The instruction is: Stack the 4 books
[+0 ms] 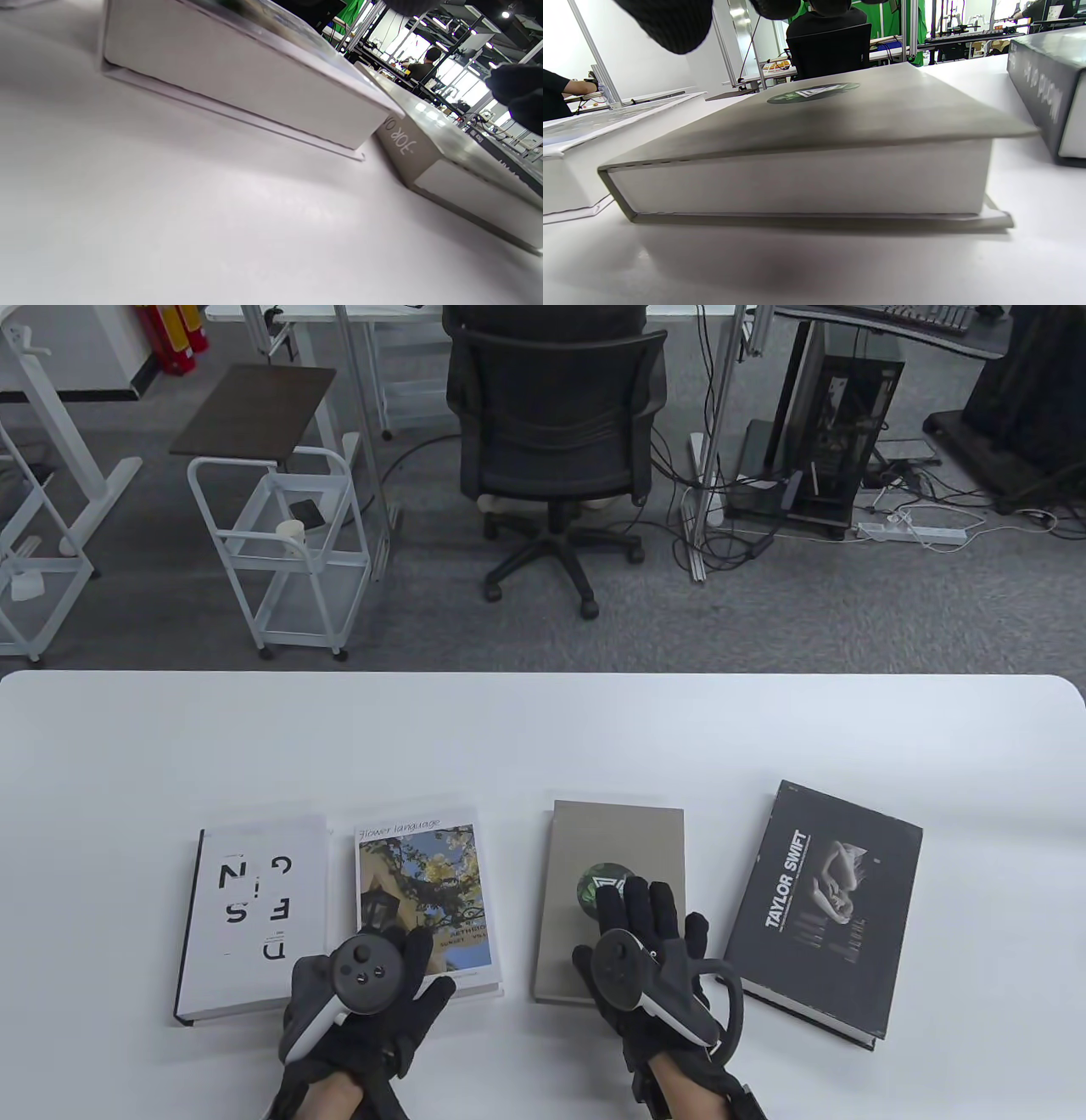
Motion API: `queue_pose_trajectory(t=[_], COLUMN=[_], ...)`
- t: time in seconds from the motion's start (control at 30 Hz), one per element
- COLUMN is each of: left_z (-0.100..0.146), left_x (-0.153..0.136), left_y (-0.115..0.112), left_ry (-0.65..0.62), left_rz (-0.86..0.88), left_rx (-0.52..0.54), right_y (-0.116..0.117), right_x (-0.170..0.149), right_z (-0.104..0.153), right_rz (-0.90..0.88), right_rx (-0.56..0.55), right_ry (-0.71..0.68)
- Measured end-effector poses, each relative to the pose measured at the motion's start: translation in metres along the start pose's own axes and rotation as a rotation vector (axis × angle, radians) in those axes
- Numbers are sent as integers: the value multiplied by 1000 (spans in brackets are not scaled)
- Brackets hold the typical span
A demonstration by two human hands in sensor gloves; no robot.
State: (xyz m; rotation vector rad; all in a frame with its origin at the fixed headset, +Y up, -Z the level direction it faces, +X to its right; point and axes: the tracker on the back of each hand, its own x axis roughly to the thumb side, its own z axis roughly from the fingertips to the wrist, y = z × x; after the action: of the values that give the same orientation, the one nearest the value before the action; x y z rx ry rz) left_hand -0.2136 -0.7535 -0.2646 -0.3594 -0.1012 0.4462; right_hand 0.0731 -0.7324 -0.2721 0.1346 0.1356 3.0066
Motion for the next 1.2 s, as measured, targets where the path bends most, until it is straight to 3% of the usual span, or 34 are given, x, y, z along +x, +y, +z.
queue_pose_trajectory(t=[0.47, 0.9, 1.0, 1.2], left_z=[-6, 8, 10, 12], left_x=[9, 22, 22, 16], left_y=[-12, -1, 0, 3], left_ry=[40, 28, 37, 22], left_rz=[-120, -76, -78, 16], left_rx=[-90, -140, -197, -228], right_y=[2, 4, 4, 2], right_x=[5, 11, 14, 21], right_z=[2, 3, 4, 7], right_rz=[-3, 7, 14, 15], right_rx=[10, 11, 9, -14], right_ry=[-29, -54, -64, -94])
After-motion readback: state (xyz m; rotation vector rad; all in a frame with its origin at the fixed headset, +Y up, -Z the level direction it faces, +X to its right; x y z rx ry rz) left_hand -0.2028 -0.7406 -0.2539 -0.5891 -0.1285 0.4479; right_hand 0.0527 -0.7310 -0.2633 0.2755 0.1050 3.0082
